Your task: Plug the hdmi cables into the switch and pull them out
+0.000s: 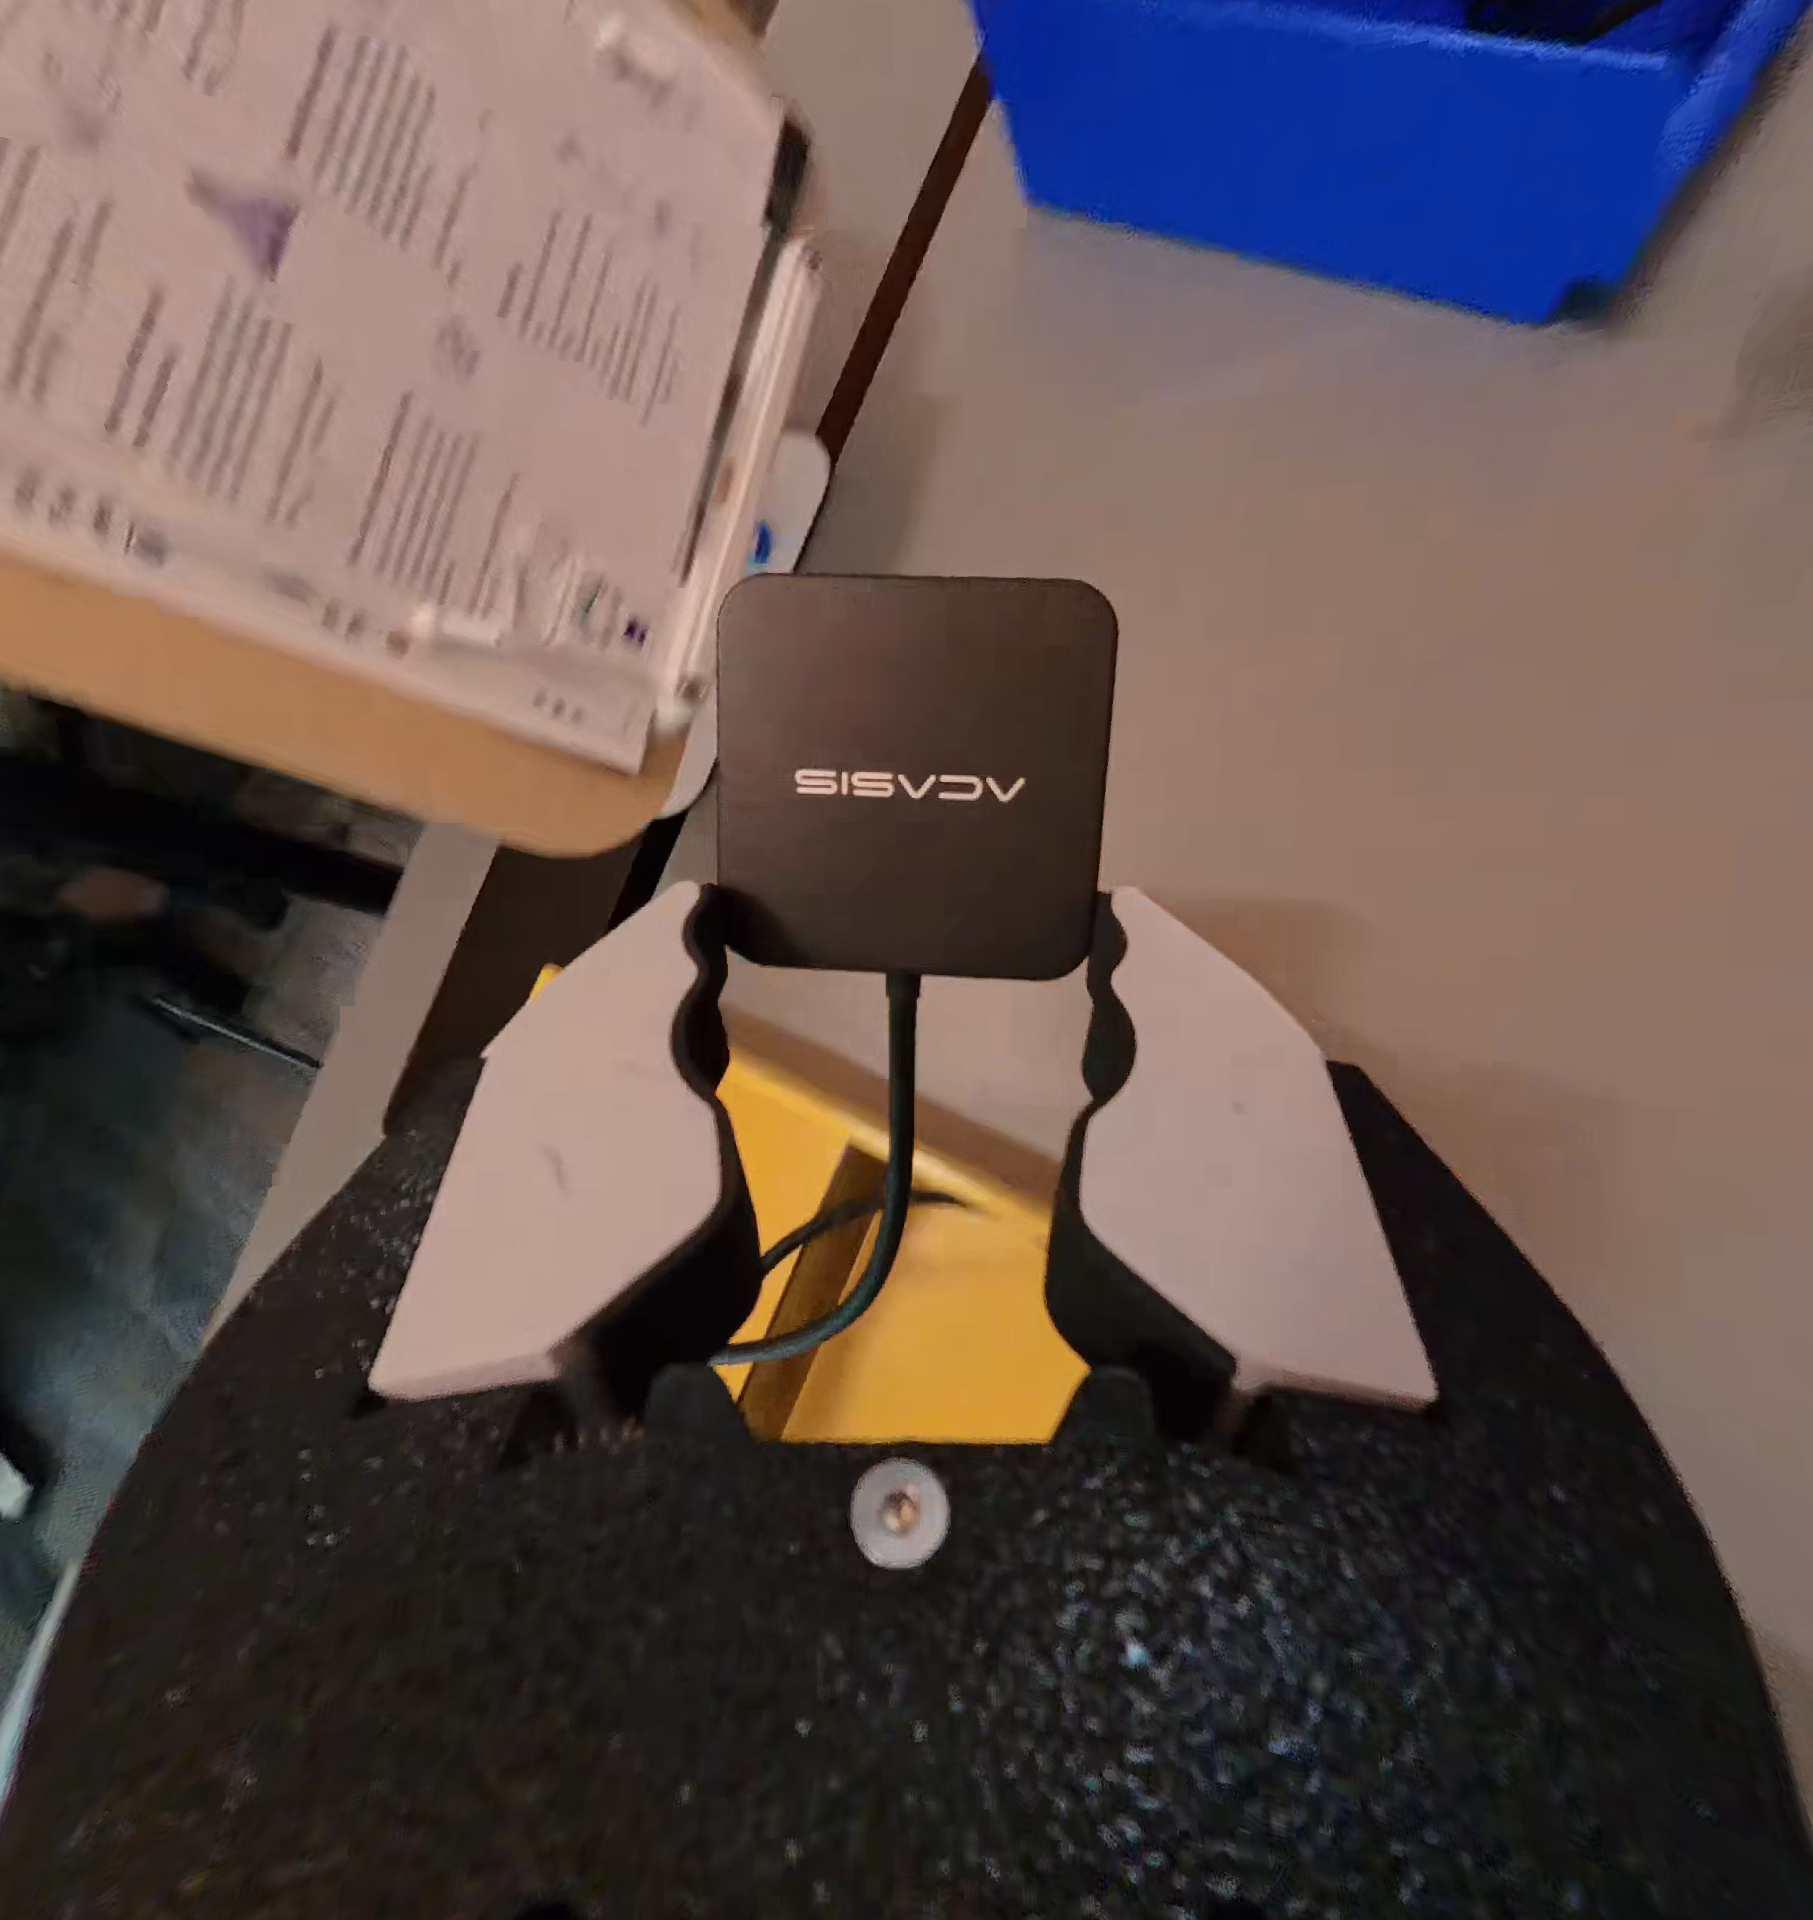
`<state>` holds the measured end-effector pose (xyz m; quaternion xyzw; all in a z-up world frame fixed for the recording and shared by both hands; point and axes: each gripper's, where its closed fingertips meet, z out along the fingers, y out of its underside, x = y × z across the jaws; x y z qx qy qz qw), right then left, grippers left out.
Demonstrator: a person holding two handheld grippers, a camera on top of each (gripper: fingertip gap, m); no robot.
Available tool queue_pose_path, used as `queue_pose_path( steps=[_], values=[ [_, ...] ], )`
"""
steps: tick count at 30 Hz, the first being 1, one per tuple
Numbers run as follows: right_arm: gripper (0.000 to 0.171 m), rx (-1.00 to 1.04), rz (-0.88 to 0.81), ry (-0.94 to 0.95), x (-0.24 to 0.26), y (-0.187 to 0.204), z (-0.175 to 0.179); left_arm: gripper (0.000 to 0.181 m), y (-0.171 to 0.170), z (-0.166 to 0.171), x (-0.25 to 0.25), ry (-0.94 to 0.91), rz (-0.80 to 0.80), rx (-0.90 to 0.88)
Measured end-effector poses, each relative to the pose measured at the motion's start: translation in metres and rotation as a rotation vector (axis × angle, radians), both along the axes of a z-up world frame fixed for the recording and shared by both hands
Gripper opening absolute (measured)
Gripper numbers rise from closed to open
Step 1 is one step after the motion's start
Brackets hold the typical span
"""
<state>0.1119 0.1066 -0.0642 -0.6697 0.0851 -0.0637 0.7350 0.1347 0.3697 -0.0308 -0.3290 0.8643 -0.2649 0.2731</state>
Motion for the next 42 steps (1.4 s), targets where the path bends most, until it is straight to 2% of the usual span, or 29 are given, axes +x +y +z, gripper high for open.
queue_pose_path(
  steps=[1, 4, 7, 9, 10, 11, 14, 17, 19, 23, 27, 30, 31, 35, 36, 38, 41, 42],
  values=[
    [0.085, 0.036, 0.030, 0.076, -0.001, 0.012, 0.004, 0.067, -0.020, -0.002, -0.004, -0.037, -0.018, 0.023],
    [0.089, 0.146, 0.040, 0.287, 0.006, 0.043, 0.010, 0.067, -0.077, -0.023, -0.013, -0.155, -0.031, 0.152],
    [0.086, 0.198, 0.048, 0.345, 0.004, 0.063, 0.008, 0.067, -0.133, -0.044, -0.020, -0.329, -0.061, 0.306],
    [0.070, 0.188, 0.075, 0.343, -0.004, 0.069, 0.000, 0.067, -0.162, -0.049, -0.024, -0.458, -0.084, 0.401],
    [0.052, 0.188, 0.080, 0.338, -0.006, 0.069, -0.003, 0.067, -0.174, -0.049, -0.026, -0.518, -0.093, 0.437],
    [0.026, 0.205, 0.103, 0.328, -0.009, 0.066, -0.005, 0.067, -0.183, -0.048, -0.028, -0.569, -0.100, 0.460],
    [0.013, 0.284, 0.208, 0.340, -0.019, 0.051, -0.001, 0.067, -0.196, -0.049, -0.030, -0.633, -0.110, 0.475],
    [0.013, 0.262, 0.276, 0.331, -0.022, 0.038, -0.007, 0.065, -0.213, -0.054, -0.040, -0.583, -0.197, 0.282],
    [0.013, 0.248, 0.331, 0.337, -0.022, 0.026, -0.009, 0.061, -0.217, -0.042, -0.050, -0.511, -0.218, 0.091],
    [0.013, 0.129, 0.419, 0.312, -0.028, 0.013, -0.020, 0.054, -0.217, -0.027, -0.070, -0.206, -0.305, -0.169],
    [0.013, 0.071, 0.534, 0.238, -0.054, 0.013, -0.021, 0.033, -0.224, -0.044, -0.080, 0.088, -0.403, -0.336],
    [0.013, 0.092, 0.549, 0.246, -0.062, 0.016, -0.018, 0.025, -0.236, -0.063, -0.096, 0.333, -0.462, -0.477],
    [0.013, 0.103, 0.547, 0.250, -0.062, 0.016, -0.017, 0.014, -0.236, -0.070, -0.096, 0.366, -0.450, -0.487],
    [0.016, 0.107, 0.452, 0.159, -0.053, 0.013, -0.018, 0.014, -0.241, -0.079, -0.090, 0.427, -0.389, -0.669],
    [0.023, 0.109, 0.367, 0.087, -0.045, 0.013, -0.020, 0.014, -0.241, -0.079, -0.086, 0.463, -0.338, -0.756],
    [0.061, 0.119, 0.199, -0.131, -0.033, 0.008, -0.020, 0.014, -0.237, -0.075, -0.079, 0.580, -0.224, -0.982],
    [0.084, 0.093, 0.158, -0.321, -0.037, 0.004, -0.023, 0.013, -0.229, -0.077, -0.078, 0.791, -0.118, -1.254],
    [0.086, 0.079, 0.157, -0.348, -0.038, 0.004, -0.026, 0.013, -0.229, -0.079, -0.080, 0.856, -0.103, -1.309]
  ],
)
